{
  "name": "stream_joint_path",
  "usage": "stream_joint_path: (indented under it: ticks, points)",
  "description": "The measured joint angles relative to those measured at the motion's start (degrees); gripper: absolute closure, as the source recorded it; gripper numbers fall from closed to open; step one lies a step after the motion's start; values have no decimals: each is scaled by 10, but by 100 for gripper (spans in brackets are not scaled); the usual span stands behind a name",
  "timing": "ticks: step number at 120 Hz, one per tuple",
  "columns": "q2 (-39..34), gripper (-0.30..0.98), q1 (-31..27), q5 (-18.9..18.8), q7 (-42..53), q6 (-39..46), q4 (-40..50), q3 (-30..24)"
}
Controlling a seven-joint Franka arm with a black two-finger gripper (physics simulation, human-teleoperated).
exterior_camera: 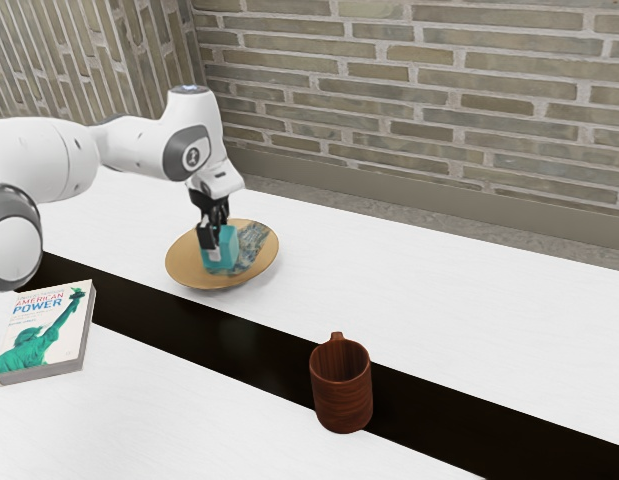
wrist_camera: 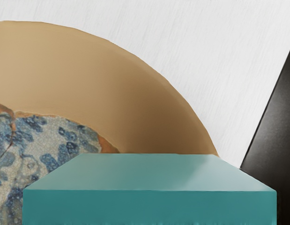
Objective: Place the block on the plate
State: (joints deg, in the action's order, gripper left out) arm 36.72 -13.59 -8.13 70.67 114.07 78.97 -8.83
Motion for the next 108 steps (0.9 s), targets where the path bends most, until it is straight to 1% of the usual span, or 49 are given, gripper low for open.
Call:
stream_joint_path:
  ticks: [33, 59, 76, 87, 108]
  points:
    - [59, 29, -4, -1, 22, -11, -93, 0]
    - [101, 29, -15, -3, 39, -13, -139, 2]
    - [115, 29, -23, -4, 48, -14, -146, 1]
    - [116, 27, -24, -4, 54, -14, -146, 1]
    - [114, 12, -24, -3, 62, -15, -146, 1]
